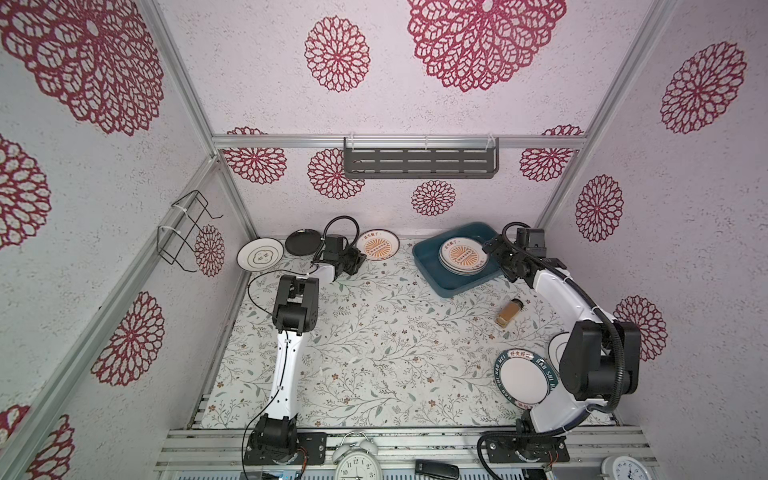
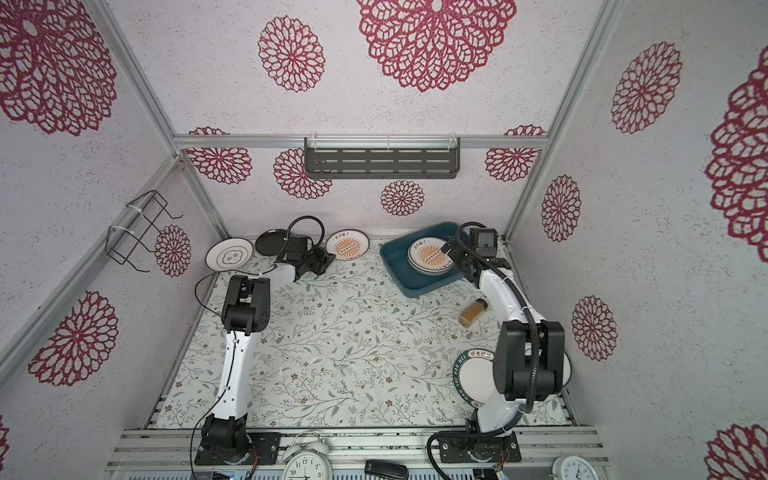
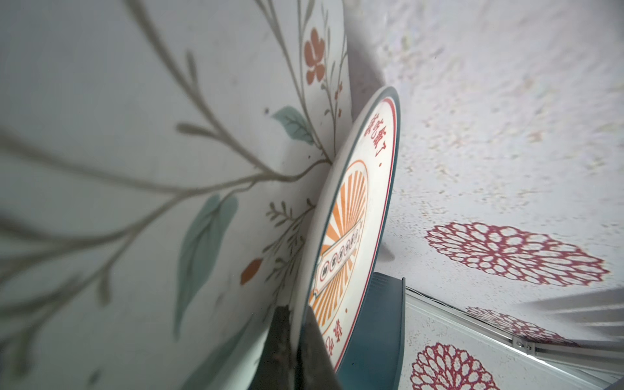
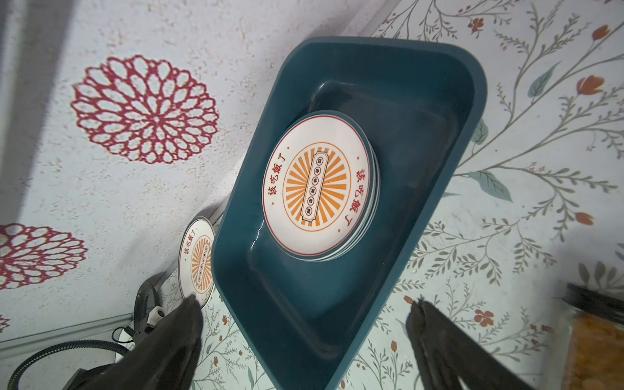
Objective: Place the plates into the plastic bin on the countertop
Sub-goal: 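Reach the left gripper to the sunburst plate by the back wall while the right rises, then grasp and lift the sunburst plate upright with the left gripper while the right approaches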
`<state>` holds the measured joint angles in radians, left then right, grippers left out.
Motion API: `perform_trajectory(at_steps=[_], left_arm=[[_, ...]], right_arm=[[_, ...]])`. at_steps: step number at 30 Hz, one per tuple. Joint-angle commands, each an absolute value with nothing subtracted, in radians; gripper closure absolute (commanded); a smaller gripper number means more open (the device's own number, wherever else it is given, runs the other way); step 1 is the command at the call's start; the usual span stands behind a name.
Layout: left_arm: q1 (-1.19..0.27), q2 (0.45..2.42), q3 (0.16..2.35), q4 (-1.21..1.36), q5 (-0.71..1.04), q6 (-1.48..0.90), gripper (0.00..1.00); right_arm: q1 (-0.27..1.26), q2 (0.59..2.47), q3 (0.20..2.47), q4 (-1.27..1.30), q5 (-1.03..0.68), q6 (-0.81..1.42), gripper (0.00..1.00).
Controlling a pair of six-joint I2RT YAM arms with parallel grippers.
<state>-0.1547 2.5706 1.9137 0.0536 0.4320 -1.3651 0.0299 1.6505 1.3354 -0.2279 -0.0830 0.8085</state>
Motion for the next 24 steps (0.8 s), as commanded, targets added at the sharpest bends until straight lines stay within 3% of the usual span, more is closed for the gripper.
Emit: perform_trajectory(at_steps=[1, 10, 20, 24], left_arm=[[-0.156, 2.402, 1.847, 0.093, 0.406, -1.314, 1.00], [-0.180, 2.099, 1.600, 0.064, 0.425, -1.224, 1.00], [-0.320, 1.902, 1.561, -0.151, 0.489, -1.100, 1.00], [-0.392, 1.842, 1.538, -0.222, 0.497, -1.046, 1.00]], right_arm=[[0.028, 1.587, 1.314, -0.228, -0.089, 0.748, 0.01], [0.026, 1.472, 1.180, -0.161, -0.277, 0.706, 0.01], [0.067, 1.358, 1.072, 0.010, -0.496, 0.791, 0.01], [0.102, 1.328, 1.032, 0.029, -0.515, 0.829, 0.07]])
